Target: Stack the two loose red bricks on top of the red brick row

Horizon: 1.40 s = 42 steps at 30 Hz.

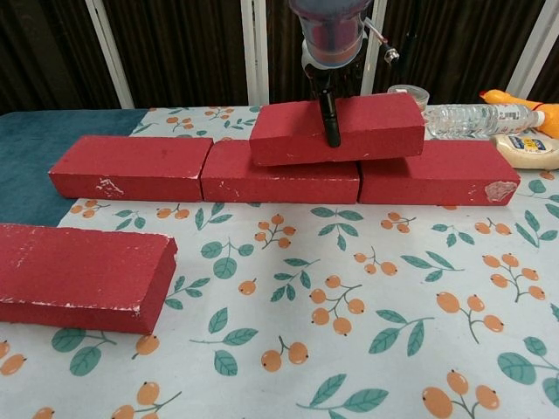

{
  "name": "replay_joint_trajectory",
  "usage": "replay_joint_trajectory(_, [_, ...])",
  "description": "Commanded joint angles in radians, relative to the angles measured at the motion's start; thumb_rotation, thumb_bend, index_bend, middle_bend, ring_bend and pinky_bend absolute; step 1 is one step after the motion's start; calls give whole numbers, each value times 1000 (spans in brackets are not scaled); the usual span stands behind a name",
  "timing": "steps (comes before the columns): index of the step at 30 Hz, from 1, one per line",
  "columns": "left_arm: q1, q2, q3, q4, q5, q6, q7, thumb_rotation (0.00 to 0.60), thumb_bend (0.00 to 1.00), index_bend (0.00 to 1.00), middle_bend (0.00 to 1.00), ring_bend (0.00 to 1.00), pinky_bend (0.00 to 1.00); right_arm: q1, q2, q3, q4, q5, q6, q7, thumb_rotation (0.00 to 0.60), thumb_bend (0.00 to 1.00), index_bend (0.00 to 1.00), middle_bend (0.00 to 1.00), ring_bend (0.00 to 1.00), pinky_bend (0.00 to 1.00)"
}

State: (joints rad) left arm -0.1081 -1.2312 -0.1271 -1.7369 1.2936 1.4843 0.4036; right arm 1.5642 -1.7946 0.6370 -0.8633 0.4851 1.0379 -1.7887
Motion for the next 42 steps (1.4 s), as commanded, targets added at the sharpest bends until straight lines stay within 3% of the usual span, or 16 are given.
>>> replay_joint_trajectory(1, [0,-2,-1,1,-3,3,4,600,8,0,0,0,108,-9,-7,9,9,-5,-13,-11,600,135,308,346,238,0])
replay_joint_trajectory(42, [-9,-23,11,4,-6,20,48,600,7,0,0,0,108,-107,5,68,-20,-46,-74,-42,600,137,311,348,238,0])
